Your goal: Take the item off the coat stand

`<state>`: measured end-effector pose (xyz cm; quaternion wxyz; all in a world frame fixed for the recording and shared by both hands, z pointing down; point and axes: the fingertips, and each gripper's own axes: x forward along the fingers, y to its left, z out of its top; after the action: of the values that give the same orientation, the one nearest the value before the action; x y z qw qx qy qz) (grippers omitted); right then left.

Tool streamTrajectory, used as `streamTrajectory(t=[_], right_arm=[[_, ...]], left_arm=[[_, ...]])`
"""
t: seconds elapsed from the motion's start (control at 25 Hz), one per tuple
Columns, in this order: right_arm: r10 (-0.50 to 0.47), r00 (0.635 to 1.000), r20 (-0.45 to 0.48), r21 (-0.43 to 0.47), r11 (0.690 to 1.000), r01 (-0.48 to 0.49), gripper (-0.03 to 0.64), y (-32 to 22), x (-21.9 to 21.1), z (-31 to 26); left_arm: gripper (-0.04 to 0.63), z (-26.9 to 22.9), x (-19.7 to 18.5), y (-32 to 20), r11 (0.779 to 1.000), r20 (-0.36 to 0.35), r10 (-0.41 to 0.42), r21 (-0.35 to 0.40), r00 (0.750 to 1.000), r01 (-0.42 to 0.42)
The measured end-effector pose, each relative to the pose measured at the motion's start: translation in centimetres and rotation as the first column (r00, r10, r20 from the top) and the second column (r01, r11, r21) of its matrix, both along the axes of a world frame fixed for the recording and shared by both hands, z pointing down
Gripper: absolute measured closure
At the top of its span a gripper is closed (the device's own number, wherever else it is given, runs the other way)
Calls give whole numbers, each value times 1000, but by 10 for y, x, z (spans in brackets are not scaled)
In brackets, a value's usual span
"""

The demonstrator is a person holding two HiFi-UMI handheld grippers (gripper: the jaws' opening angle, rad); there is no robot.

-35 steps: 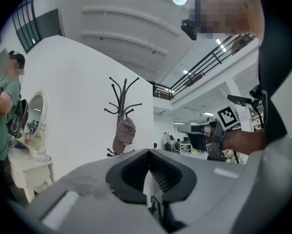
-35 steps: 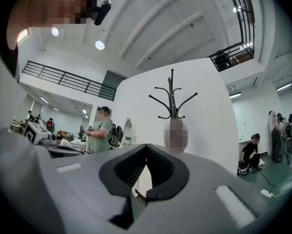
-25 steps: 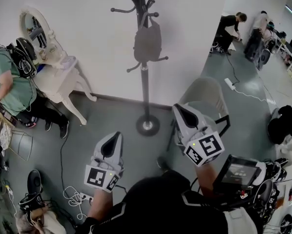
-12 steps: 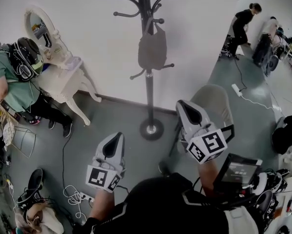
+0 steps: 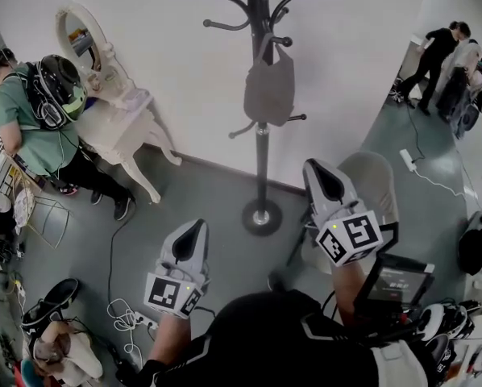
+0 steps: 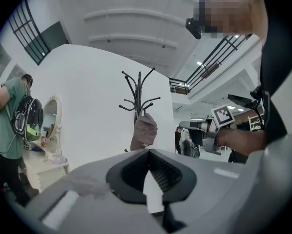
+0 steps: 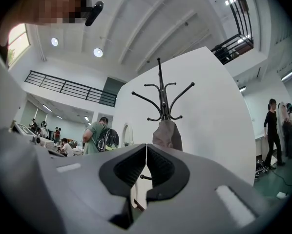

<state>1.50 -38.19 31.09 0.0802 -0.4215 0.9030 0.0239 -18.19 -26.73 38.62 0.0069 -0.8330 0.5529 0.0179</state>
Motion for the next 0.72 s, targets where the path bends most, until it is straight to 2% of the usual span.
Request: streamTrajectory(t=[0.12,0.16,0.72], right_arm=[[-10,1000,9,-3,1000,10,589,-15,-2,0],[-17,1000,9,-4,1000,17,546,-19,-3,-1],[-30,1000,6,-10,1000,30,468,-73,-10,-3]], left_arm=[[604,-1,-3,-7,1000,4,-18,-1,1000,18],[604,-1,-4,-9,1000,5,-24,-1,1000,24],[604,-5,-11,-23,996,17,-94,6,995,94]])
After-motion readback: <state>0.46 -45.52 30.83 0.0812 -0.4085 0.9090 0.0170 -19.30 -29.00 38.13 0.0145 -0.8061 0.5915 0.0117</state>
